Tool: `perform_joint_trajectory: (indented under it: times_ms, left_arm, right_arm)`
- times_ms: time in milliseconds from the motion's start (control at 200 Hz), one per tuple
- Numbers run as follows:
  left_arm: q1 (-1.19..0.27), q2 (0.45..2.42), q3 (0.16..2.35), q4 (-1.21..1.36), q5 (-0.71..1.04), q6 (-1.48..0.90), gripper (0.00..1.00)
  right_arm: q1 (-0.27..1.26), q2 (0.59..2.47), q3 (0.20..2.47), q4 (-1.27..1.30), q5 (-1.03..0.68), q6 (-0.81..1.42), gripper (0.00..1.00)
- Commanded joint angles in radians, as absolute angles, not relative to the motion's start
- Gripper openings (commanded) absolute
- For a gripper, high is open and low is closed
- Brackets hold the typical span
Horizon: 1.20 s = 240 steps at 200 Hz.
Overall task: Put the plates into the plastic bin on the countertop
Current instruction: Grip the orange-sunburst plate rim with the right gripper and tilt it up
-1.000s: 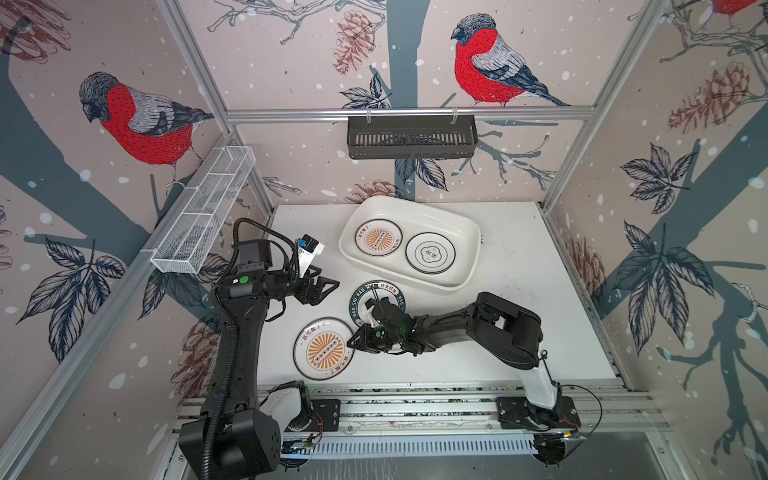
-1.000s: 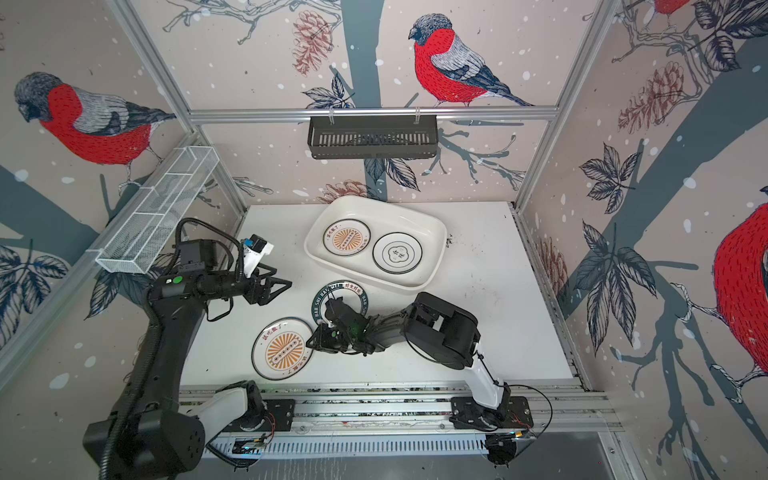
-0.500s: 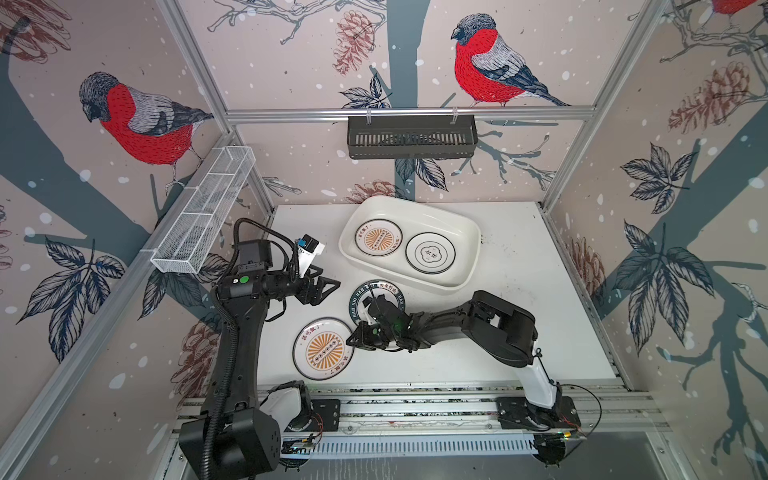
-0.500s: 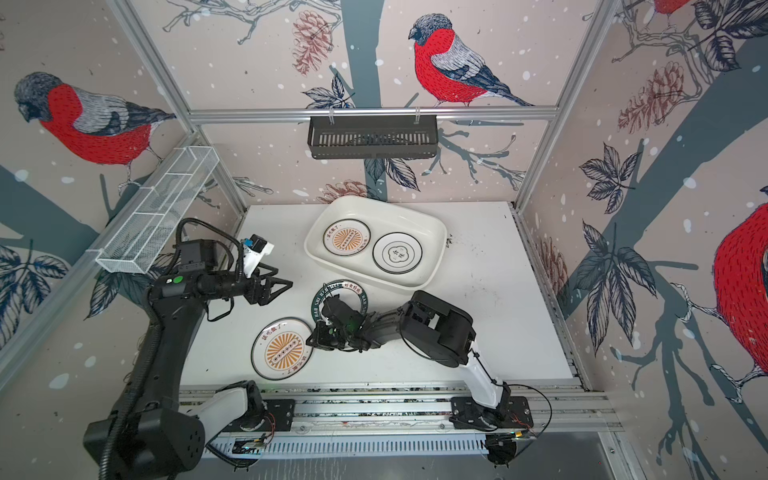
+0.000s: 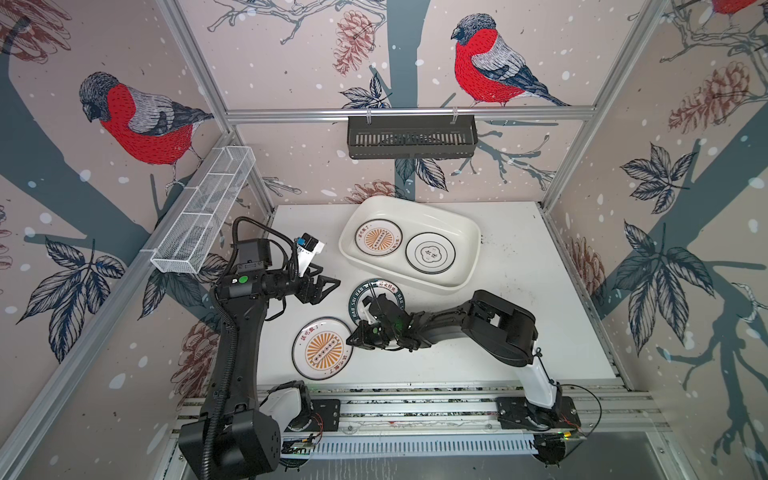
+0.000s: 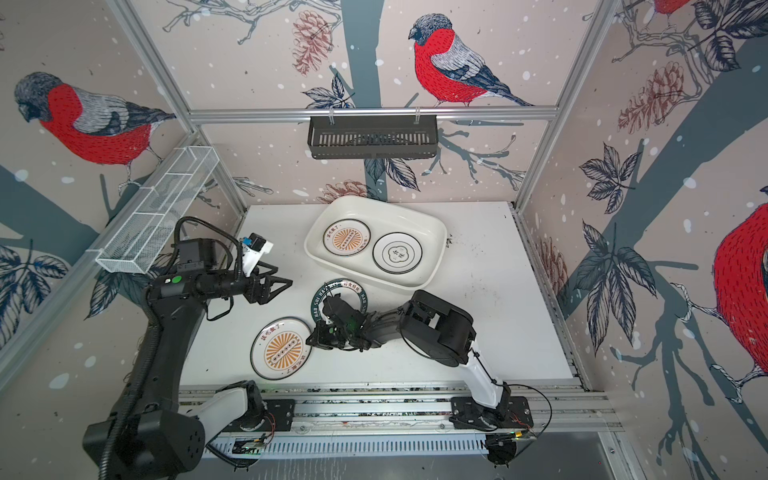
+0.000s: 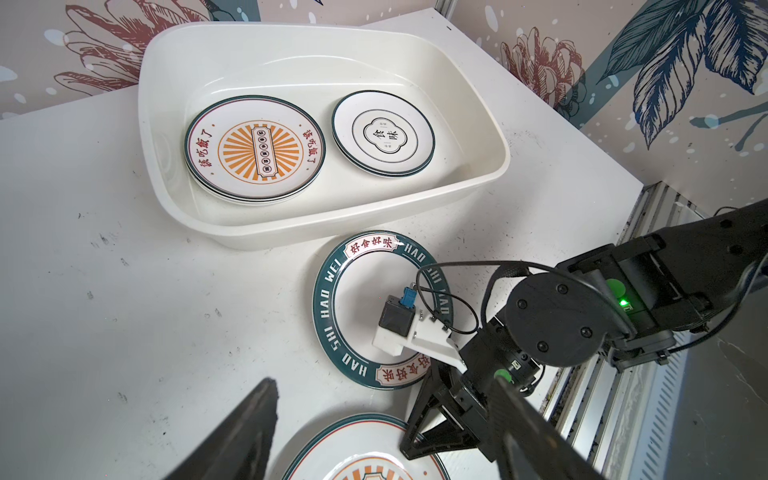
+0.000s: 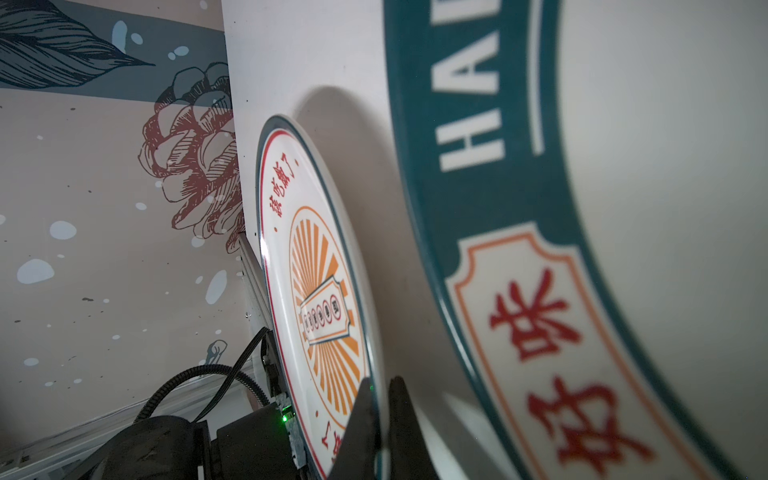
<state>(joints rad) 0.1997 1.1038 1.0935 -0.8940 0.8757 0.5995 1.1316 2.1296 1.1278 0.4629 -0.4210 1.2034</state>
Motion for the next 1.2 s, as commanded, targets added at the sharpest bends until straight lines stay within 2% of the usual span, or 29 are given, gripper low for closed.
perform_joint_trajectory:
  times_ms: [0,770,1196]
  left_arm:
    - [0.199,1.098,1.105,-0.882,0.906,0.597,0.79]
    - [0.199,1.088,1.156,-0.879,0.910,0.531,0.80]
    - [0.200,1.103,1.364,-0.827,0.979,0.362,0.80]
  right_arm:
    - [1.133,2.129,1.131,0.454,-0.423,1.201,0.04]
    - [1.140,2.035,1.121,0.472,-0.404,1.196,0.03]
    - [1.093,1.939,1.189,0.291,-0.379,1.089,0.03]
